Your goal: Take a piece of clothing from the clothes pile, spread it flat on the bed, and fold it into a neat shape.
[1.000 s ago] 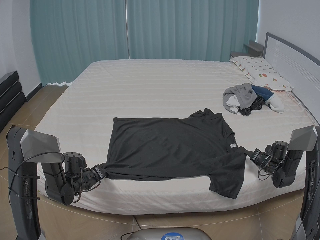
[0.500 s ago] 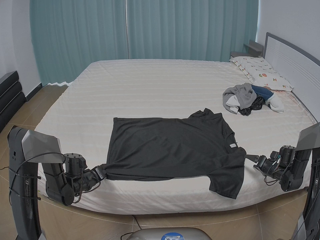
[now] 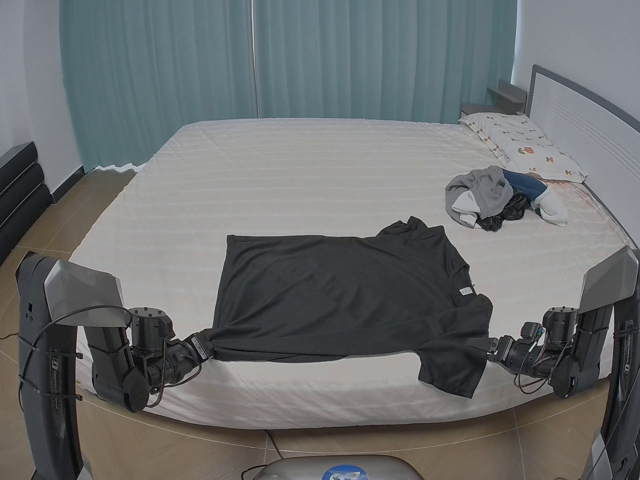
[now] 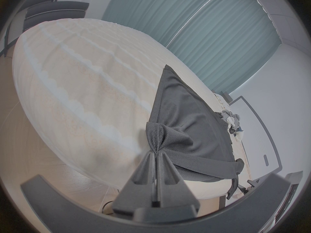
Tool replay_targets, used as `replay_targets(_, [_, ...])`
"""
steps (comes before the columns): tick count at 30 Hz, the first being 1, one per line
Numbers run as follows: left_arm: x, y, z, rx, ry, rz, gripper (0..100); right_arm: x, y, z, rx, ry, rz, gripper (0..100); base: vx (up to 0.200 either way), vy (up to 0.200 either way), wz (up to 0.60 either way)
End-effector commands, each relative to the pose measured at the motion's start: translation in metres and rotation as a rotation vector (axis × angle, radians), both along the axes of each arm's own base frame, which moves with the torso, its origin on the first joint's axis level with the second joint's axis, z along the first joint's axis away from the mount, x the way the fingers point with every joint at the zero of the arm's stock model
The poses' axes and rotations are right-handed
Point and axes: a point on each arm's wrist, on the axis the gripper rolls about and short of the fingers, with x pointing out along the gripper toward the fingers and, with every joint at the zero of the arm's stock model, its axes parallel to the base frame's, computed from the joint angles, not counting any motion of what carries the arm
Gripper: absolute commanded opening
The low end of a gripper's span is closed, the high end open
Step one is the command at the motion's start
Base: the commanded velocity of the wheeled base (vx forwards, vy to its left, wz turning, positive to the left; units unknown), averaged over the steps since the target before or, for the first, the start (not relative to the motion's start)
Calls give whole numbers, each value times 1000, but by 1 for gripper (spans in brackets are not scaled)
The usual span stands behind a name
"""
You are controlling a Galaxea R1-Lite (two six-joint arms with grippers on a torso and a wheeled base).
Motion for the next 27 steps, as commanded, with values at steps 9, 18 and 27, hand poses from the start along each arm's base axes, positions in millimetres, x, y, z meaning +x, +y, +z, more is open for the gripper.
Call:
replay_targets(9, [-1, 0, -1, 0, 6, 0, 0, 7, -1, -8, -6, -4, -11, 100, 0, 0, 0])
replay_targets(18, [0, 0, -1, 0, 1, 0, 0, 11, -2, -11, -13, -3, -21, 0, 0, 0, 0])
replay_targets(27, [1, 0, 0, -3, -1, 1, 0, 6, -2, -8, -15, 4, -25, 0, 0, 0, 0])
